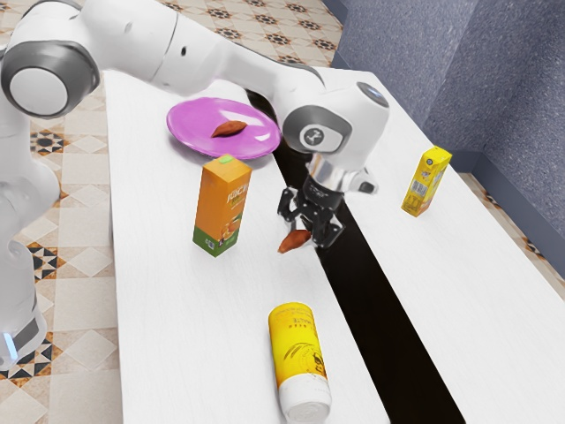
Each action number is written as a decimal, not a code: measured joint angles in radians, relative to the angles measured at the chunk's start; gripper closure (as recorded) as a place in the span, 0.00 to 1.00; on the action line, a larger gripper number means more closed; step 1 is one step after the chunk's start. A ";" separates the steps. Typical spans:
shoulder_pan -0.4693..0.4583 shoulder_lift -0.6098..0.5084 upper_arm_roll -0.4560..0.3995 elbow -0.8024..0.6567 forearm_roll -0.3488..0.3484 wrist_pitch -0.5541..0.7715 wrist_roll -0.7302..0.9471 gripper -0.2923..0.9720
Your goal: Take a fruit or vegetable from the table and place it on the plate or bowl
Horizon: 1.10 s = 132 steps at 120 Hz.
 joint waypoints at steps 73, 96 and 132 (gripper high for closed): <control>0.023 -0.084 0.536 0.153 0.104 -0.154 0.101 0.66; 0.190 0.069 0.516 0.159 -0.009 -0.128 0.165 0.65; 0.436 0.095 0.343 0.215 -0.111 -0.117 0.260 0.32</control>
